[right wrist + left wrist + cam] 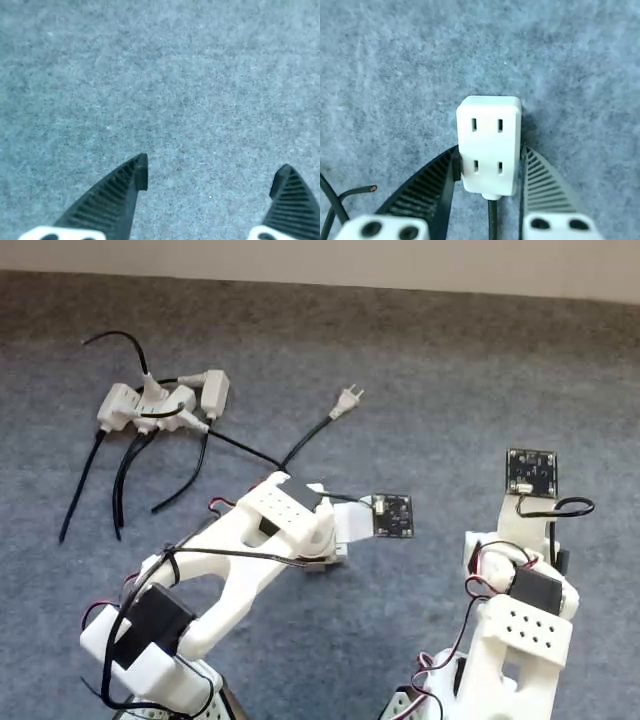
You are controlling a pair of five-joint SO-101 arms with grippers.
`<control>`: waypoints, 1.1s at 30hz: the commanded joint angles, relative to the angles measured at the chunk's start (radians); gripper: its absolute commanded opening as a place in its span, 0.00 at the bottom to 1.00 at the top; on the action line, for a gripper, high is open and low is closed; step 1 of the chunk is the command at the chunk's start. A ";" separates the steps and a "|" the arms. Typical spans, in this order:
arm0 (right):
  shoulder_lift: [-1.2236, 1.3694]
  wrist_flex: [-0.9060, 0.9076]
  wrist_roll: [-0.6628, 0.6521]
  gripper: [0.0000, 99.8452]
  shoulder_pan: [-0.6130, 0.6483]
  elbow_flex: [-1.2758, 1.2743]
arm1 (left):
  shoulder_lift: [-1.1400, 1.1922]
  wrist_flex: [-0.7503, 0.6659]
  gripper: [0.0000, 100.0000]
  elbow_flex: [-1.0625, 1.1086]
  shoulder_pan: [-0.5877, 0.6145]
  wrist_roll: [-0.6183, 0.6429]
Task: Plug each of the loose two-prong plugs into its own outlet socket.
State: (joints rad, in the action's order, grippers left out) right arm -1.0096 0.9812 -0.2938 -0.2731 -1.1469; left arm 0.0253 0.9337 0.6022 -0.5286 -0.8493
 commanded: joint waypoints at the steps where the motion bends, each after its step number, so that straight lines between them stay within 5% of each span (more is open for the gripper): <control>1: -0.010 -0.015 -0.011 0.37 0.005 0.002 | -0.013 0.031 0.00 0.117 0.045 -0.014; 12: -0.002 -0.015 -0.009 0.37 0.165 -0.028 | -0.337 0.060 0.00 0.409 0.272 -0.198; 21: 0.007 -0.007 -0.009 0.37 0.369 -0.035 | -0.633 0.009 0.01 0.596 0.260 -0.213; 28: 0.242 0.024 -0.005 0.37 0.430 0.061 | -0.717 -0.130 0.34 0.671 0.262 -0.060; 33: 0.372 0.021 -0.005 0.37 0.433 0.130 | -0.739 -0.130 0.32 0.650 0.268 -0.060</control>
State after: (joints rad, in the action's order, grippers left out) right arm -0.6797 0.9996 -0.2938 0.1473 -1.0886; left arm -0.6928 0.8124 1.2697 -0.2524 -0.9183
